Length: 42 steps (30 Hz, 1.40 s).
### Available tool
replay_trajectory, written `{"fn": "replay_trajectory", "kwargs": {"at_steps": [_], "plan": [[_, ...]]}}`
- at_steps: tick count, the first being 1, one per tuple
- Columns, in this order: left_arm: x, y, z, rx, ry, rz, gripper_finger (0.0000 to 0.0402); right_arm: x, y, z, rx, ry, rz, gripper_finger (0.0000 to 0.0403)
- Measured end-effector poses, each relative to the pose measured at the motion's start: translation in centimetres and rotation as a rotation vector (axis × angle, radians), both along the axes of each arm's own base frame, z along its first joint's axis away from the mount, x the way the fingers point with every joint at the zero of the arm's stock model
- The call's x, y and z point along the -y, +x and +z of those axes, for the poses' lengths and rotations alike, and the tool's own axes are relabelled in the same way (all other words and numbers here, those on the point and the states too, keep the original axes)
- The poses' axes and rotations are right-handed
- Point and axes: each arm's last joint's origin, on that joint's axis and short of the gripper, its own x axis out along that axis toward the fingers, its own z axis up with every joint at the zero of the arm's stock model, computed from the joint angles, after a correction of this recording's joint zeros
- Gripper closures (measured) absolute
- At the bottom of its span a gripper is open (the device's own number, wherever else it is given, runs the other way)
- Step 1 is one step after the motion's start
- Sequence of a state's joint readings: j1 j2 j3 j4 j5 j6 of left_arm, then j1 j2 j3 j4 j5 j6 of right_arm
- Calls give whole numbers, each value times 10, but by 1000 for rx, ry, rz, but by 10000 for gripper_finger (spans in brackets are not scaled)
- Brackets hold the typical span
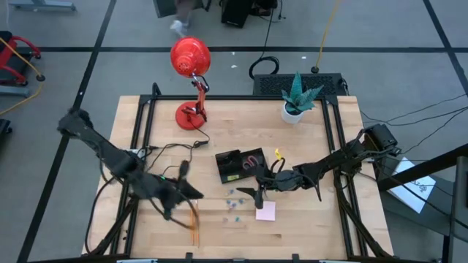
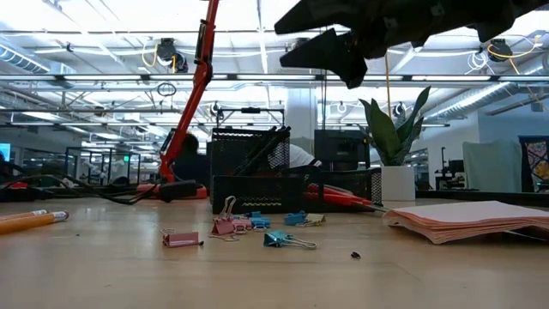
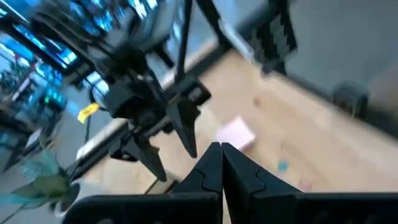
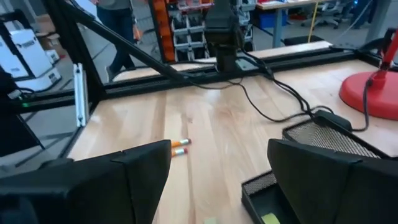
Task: Pick and place office supplies into organizer
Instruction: Put the scissors into the desk organizer
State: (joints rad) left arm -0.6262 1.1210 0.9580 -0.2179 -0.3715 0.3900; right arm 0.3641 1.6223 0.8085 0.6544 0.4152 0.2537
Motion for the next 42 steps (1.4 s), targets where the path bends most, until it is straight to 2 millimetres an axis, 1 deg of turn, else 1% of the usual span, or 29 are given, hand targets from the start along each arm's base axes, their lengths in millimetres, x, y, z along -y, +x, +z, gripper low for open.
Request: {"fn": "replay_trajectory", "kwargs": {"at_steps": [2,6,10,15,18,22,24,27,29,32,36,42], "plan": [[-8,-12,-8,90,-88,-17,400,0,0,0,0,-5,0,145],[-23,-33,-47,163,-199,-6,400,0,0,0,-3,-7,-2,145],[-36,-48,-82,246,-287,40,400,0,0,0,-6,-12,-2,145],[-56,-57,-121,228,-322,152,401,0,0,0,-4,-40,-1,145],[-66,-60,-141,186,-331,211,401,2,-1,-2,-20,-58,-44,145],[-74,-64,-159,169,-343,237,400,5,-4,-5,-81,-67,-99,145],[-78,-67,-168,163,-354,255,401,6,-10,-3,-115,-31,-146,145],[-83,-71,-178,162,-374,257,399,6,-24,0,-194,35,-217,145],[-82,-71,-180,137,-366,242,393,5,-35,0,-244,105,-268,145],[-82,-71,-180,129,-374,206,384,1,-40,0,-305,226,-299,145],[-81,-71,-176,155,-386,179,383,1,-37,0,-466,325,-344,145],[-81,-70,-174,181,-400,178,397,17,-28,1,-740,436,-465,145]]}}
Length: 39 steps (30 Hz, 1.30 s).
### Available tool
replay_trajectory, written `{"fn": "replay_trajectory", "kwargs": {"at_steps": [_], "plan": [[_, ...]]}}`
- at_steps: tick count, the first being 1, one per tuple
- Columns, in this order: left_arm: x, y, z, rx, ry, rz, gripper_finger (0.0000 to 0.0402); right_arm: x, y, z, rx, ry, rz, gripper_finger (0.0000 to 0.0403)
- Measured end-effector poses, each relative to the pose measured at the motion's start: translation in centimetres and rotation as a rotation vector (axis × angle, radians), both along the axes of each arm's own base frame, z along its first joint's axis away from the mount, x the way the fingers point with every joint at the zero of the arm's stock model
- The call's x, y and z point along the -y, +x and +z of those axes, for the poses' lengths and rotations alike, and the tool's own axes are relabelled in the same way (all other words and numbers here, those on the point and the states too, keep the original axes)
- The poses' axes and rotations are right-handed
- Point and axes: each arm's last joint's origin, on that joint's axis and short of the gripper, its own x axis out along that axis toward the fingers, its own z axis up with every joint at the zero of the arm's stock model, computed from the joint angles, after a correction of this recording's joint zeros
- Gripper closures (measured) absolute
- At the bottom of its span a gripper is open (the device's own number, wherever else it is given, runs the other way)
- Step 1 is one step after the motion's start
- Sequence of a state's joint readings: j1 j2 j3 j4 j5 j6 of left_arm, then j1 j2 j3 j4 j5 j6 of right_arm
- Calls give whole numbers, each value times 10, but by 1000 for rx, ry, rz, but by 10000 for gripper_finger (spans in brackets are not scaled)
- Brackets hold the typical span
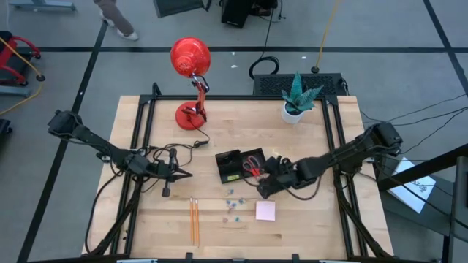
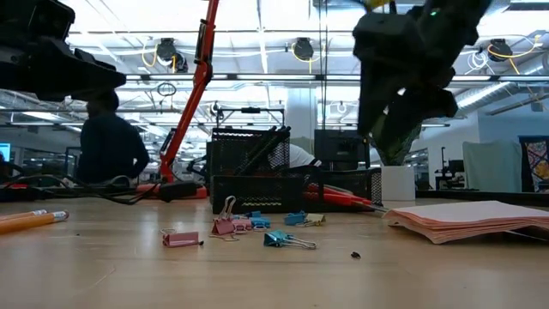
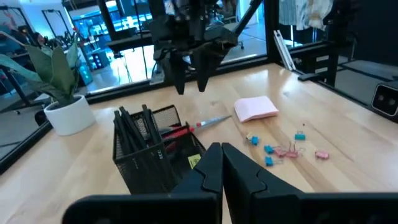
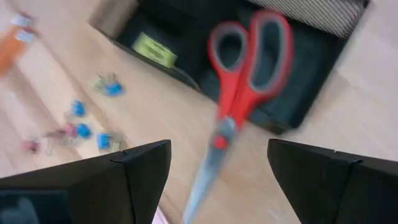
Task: Pick and place office supplies into organizer
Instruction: Put the scissors into the desk organizer
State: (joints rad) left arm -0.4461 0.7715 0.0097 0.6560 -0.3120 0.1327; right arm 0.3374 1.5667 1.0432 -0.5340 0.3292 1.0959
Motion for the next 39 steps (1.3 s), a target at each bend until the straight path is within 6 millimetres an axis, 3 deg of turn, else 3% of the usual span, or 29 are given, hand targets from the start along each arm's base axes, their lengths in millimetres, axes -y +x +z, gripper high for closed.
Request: {"fn": "replay_trajectory", "kwargs": {"at_steps": [8,15,20,30,39], "plan": [[0,0,-1,-6,26,1,376,10,27,-14,-134,174,-19,145],[0,0,-1,-3,46,-1,367,11,40,-41,-232,231,-67,145],[0,0,-1,-4,37,-1,378,11,41,-53,-277,227,-113,145],[0,0,-1,-4,24,0,396,19,44,-58,-244,109,-168,146],[0,0,0,-4,23,0,363,22,46,-72,-305,108,-140,207]]}}
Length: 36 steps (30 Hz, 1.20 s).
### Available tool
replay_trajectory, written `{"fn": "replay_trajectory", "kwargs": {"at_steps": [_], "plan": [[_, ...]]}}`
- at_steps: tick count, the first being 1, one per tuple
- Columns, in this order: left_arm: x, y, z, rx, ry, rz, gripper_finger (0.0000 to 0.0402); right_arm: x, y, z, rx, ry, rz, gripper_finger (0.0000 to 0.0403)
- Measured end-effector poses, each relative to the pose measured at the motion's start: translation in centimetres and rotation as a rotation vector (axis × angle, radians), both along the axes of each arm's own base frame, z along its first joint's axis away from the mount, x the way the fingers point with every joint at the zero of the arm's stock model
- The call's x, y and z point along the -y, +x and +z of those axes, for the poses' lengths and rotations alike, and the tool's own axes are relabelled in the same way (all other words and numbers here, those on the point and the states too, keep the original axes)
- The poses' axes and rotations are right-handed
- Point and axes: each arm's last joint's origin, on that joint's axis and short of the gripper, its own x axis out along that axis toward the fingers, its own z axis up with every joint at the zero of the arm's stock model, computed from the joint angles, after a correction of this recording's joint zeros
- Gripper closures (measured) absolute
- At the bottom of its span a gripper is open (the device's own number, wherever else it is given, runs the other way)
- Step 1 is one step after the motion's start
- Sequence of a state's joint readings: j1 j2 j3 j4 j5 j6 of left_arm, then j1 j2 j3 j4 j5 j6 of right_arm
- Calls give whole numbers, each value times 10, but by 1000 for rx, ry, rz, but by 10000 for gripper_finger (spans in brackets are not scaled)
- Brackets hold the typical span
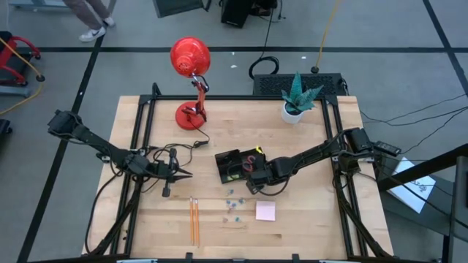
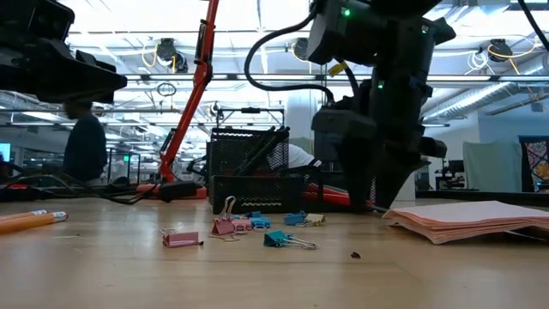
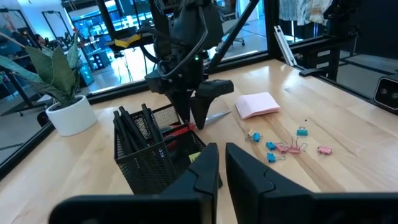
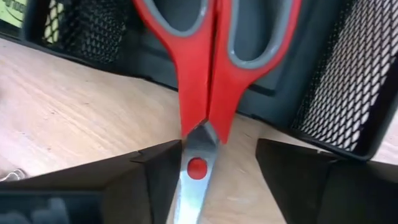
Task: Pick and place office supplies into organizer
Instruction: Put the scissors into the desk organizer
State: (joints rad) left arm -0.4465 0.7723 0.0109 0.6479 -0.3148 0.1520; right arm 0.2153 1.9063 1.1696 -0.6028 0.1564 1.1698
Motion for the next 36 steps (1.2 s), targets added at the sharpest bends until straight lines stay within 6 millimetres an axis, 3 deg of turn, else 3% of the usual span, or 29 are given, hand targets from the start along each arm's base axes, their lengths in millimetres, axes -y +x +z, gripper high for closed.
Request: {"fn": "replay_trajectory", "kwargs": {"at_steps": [14,36], "plan": [[0,0,0,0,0,0,360,-7,0,1,24,-15,38,348],[0,0,0,-2,-6,1,360,-29,14,25,75,-44,114,349]]}}
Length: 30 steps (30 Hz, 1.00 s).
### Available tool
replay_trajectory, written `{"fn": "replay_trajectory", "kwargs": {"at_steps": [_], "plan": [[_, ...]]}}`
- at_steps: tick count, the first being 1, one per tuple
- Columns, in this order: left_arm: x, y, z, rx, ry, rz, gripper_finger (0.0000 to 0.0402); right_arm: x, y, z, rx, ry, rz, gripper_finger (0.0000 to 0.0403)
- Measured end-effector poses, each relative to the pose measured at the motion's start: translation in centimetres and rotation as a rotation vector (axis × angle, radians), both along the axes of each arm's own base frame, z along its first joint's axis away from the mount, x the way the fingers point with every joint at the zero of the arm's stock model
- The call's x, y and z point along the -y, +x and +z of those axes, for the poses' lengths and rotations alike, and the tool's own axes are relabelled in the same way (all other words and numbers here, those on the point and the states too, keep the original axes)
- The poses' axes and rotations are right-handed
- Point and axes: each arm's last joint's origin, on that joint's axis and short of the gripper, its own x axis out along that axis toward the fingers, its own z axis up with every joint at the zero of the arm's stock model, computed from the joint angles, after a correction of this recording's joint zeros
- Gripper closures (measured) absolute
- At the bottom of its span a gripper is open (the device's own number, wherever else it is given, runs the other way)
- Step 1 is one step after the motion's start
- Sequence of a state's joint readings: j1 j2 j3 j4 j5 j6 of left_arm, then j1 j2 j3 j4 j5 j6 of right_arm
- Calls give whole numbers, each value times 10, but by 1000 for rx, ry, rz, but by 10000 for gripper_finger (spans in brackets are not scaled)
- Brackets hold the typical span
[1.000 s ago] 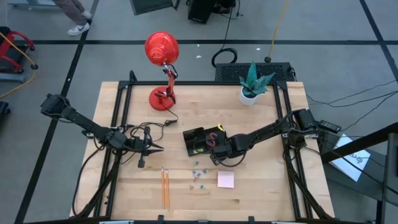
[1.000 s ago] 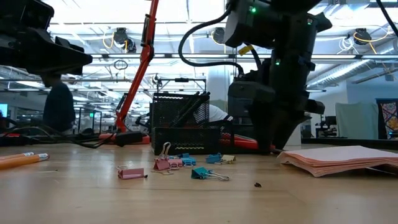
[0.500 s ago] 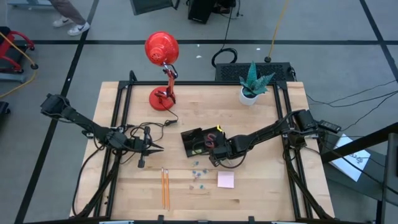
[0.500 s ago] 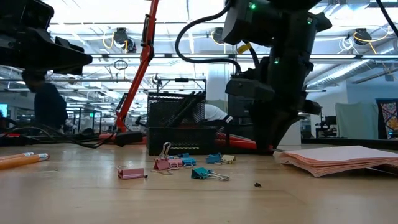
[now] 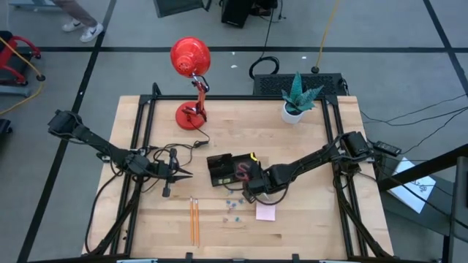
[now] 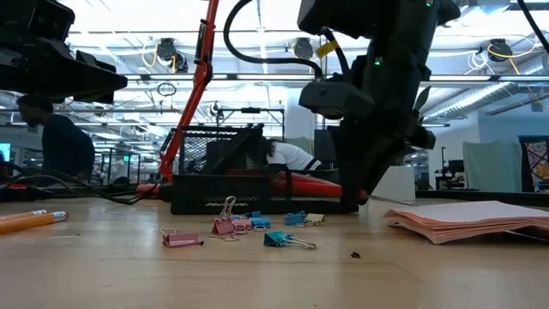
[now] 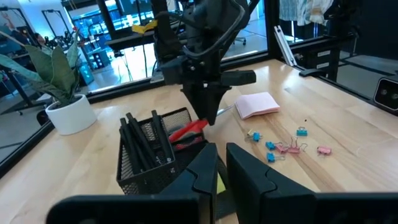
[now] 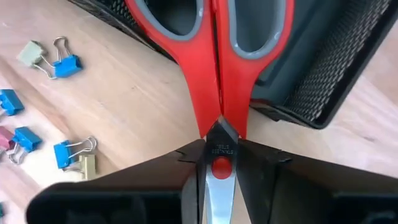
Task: Pick and place office supplies into organizer
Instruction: Put the scissors into the desk organizer
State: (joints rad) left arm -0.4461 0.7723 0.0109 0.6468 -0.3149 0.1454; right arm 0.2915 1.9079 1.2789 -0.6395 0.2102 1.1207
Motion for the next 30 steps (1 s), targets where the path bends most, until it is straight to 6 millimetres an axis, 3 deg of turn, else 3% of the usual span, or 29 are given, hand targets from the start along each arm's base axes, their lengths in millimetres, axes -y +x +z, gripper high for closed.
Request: {"fn": "replay_trajectory", "kwargs": {"at_steps": [12,21,26,30], "plan": [[0,0,0,0,-5,1,360,-10,-4,6,31,-18,-5,349],[0,0,0,-1,-16,1,360,-8,-9,23,77,-79,-27,349],[0,0,0,-1,-18,2,360,-6,-12,41,154,-133,-12,349],[0,0,0,-2,-18,2,360,-2,-14,71,270,-260,37,349]]}}
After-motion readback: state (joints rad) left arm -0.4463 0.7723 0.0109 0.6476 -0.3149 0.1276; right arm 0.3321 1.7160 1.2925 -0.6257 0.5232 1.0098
